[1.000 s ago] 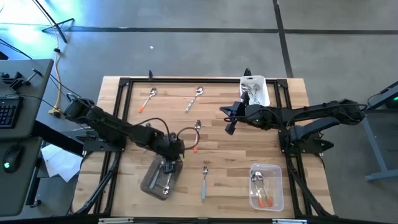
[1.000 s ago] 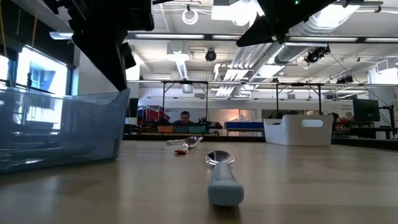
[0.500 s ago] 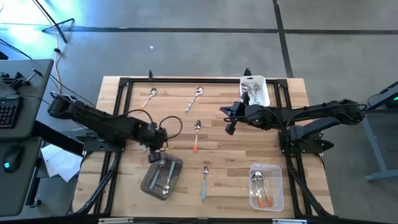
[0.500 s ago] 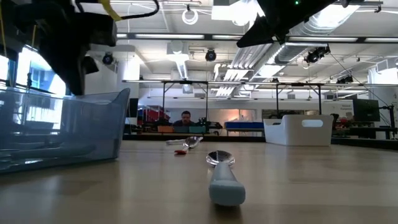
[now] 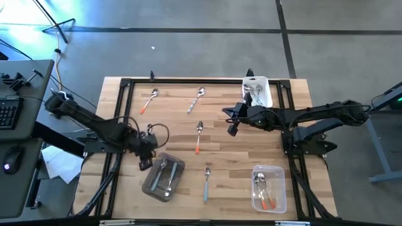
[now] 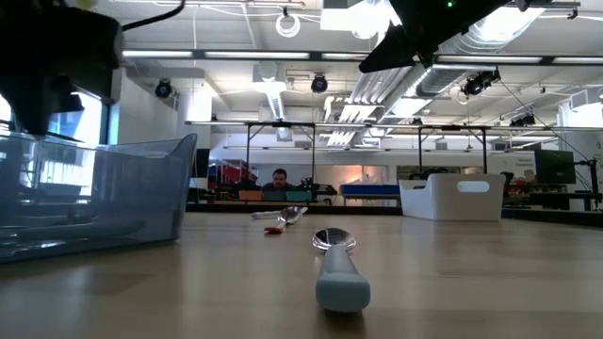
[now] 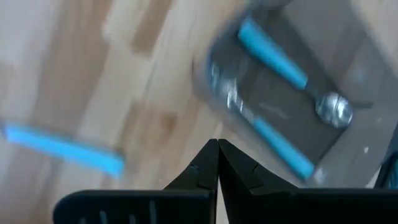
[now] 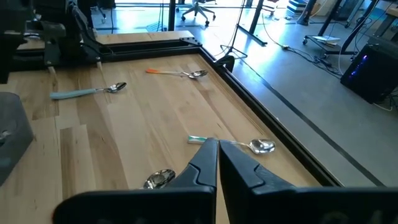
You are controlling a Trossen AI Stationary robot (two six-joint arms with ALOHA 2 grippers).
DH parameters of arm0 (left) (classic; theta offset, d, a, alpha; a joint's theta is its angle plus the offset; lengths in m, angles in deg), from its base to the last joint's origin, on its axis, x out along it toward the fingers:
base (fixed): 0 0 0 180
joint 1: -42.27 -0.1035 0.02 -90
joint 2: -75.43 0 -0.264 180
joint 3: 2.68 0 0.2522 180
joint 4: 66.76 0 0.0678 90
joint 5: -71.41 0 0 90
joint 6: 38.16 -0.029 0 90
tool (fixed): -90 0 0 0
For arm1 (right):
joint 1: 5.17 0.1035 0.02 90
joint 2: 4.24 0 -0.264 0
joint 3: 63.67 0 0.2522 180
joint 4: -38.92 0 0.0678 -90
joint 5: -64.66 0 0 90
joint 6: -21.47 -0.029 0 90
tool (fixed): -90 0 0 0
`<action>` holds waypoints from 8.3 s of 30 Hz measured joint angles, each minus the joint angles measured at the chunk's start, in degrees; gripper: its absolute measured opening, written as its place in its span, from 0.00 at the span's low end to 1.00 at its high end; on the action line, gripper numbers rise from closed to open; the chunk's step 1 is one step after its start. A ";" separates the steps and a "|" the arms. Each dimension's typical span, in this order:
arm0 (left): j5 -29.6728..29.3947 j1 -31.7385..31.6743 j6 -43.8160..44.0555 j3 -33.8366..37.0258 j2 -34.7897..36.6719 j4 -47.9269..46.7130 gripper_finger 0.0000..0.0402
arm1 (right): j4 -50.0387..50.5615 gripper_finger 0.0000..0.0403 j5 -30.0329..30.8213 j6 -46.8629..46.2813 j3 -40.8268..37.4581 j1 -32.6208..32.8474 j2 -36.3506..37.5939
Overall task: Sort silverware by color (type)
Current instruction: Adjust the black bin, then put the top orange spoon into the transparent bin
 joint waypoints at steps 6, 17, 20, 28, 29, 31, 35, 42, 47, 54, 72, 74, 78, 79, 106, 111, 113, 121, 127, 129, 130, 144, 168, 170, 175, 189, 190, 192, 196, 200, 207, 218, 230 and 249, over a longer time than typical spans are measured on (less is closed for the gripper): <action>4.02 11.06 13.70 4.21 -0.22 5.05 0.00 | 0.30 0.00 -0.01 -0.80 0.00 0.01 -0.02; 4.41 19.92 20.43 6.82 -4.37 28.72 0.00 | 0.25 0.00 -0.01 -0.93 0.00 0.01 -0.02; 5.96 19.69 18.19 4.16 -4.65 27.56 0.00 | 0.25 0.00 0.01 -0.93 0.00 0.01 -0.02; -6.00 6.70 -0.37 -12.58 -2.71 -14.46 0.00 | 0.23 0.00 -0.01 -0.95 0.00 0.01 -0.02; -7.51 2.94 -3.50 -13.71 -2.41 -18.43 0.00 | 0.23 0.00 -0.01 -1.09 0.00 0.01 -0.02; -8.92 -5.83 -10.74 -14.16 -1.78 -23.85 0.00 | 0.22 0.00 0.03 -1.51 0.00 0.22 -0.02; -7.86 -25.73 -28.08 -13.38 -1.65 -22.12 0.00 | -0.01 0.00 0.01 -1.54 0.00 1.38 -0.02; -3.64 -55.23 -50.75 -13.95 -8.84 -12.61 0.00 | -0.23 0.00 2.19 -1.34 0.00 3.89 -0.02; -3.54 -67.65 -58.13 -16.79 -18.70 -12.43 0.00 | -0.40 0.00 2.53 -0.49 0.00 4.25 -0.02; -7.35 -75.34 -61.46 -22.69 -31.38 -9.42 0.03 | -0.42 0.00 2.55 0.14 0.00 4.23 -0.02; -4.12 -84.10 -60.24 -26.07 -44.55 -3.42 0.37 | -0.06 0.00 2.46 1.65 0.00 4.23 -0.02; -3.98 -84.62 -60.00 -26.00 -45.60 -2.83 0.36 | 0.03 0.00 2.44 1.66 0.00 4.23 -0.02; -3.99 -85.38 -61.35 -26.10 -46.99 -2.51 0.30 | 0.06 0.00 2.39 1.65 0.00 4.23 -0.02; -3.89 -85.47 -61.39 -26.11 -47.31 -2.41 0.28 | 0.09 0.00 2.39 1.67 0.00 4.23 -0.02; 13.21 -78.90 -58.23 -19.12 -15.67 9.99 0.00 | 0.85 0.00 6.73 -2.91 0.00 4.70 -1.17; 18.35 -71.79 -47.54 -4.02 -1.60 32.90 0.00 | -4.83 0.00 19.07 -3.31 -0.02 8.38 -9.22; 18.91 -68.44 -41.35 2.63 2.48 44.80 0.00 | -13.32 0.00 20.21 -1.39 -0.02 9.21 -13.60; 10.52 -54.91 -27.92 17.88 6.14 82.33 0.00 | -38.00 0.11 18.02 8.70 7.50 9.25 -29.14; 3.11 -46.85 -29.53 18.83 4.71 92.76 0.00 | -37.17 0.30 15.44 11.71 18.65 6.81 -37.44; 2.07 -45.04 -30.04 18.79 4.71 94.96 0.00 | -36.95 0.35 16.01 13.60 21.83 5.96 -39.76; 1.76 -44.27 -30.33 18.79 4.71 95.31 0.00 | -36.90 0.37 16.79 14.31 23.34 5.65 -40.69; -1.72 -37.91 -31.51 18.79 4.65 96.62 0.00 | -35.06 0.32 18.40 18.35 30.42 2.58 -43.54; 0.44 -36.08 -33.67 18.76 4.78 96.03 0.34 | -11.53 0.00 18.65 6.46 30.42 5.12 -30.36; 0.46 -35.68 -35.11 18.76 5.11 96.15 0.39 | -2.88 0.00 20.67 0.86 30.45 7.77 -26.40; 0.57 -34.38 -37.28 18.76 5.24 96.04 0.47 | 20.45 0.00 24.73 -21.23 30.47 16.18 -19.38; 0.63 -31.36 -41.03 18.79 5.24 93.84 0.44 | 58.00 0.02 16.85 -66.04 30.45 30.02 -23.24; 0.96 -31.22 -41.14 18.79 5.24 93.35 0.44 | 58.22 0.04 14.32 -66.02 30.45 29.95 -24.30; 2.34 -31.11 -41.16 18.79 5.24 92.43 0.43 | 57.95 0.10 9.60 -64.66 30.45 29.63 -26.23; 4.24 -30.79 -41.08 18.79 5.24 91.15 0.40 | 57.52 0.26 -1.47 -63.69 30.44 29.10 -29.87; 4.29 -30.20 -41.96 18.79 5.24 90.65 0.39 | 54.97 0.40 -11.66 -61.42 30.42 29.81 -33.81; 4.61 -29.12 -42.67 18.79 5.24 88.58 0.36 | 50.05 0.45 -20.55 -61.24 30.42 31.50 -41.51; 4.59 -28.54 -43.53 18.79 5.24 86.91 0.33 | 46.83 0.28 -23.76 -57.61 30.42 31.31 -46.16; 4.59 -28.50 -43.53 18.79 5.24 85.64 0.33 | 44.44 0.04 -28.04 -51.79 30.62 29.63 -47.32; 4.67 -26.94 -43.31 18.79 5.24 85.97 0.33 | 65.92 0.01 -29.22 -63.29 55.85 33.58 -46.77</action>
